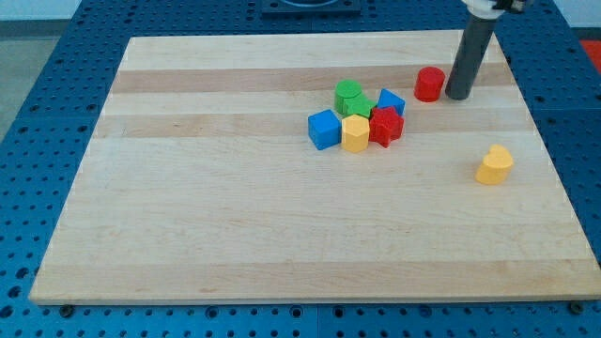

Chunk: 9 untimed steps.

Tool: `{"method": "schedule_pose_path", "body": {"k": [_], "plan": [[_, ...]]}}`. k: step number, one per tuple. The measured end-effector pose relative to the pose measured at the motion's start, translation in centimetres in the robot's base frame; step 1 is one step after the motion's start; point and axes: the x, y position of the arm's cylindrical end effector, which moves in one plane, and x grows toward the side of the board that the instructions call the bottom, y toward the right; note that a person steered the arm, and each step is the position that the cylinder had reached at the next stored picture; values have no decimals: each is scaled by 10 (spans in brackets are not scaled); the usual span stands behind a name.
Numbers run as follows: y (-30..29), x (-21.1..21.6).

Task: Push red circle above blue triangle

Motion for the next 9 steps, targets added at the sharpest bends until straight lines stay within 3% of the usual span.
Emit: {"method": "schedule_pose_path", "body": {"k": [3, 6, 9], "plan": [[-5, -24], [-38, 59], [-22, 58]]}}
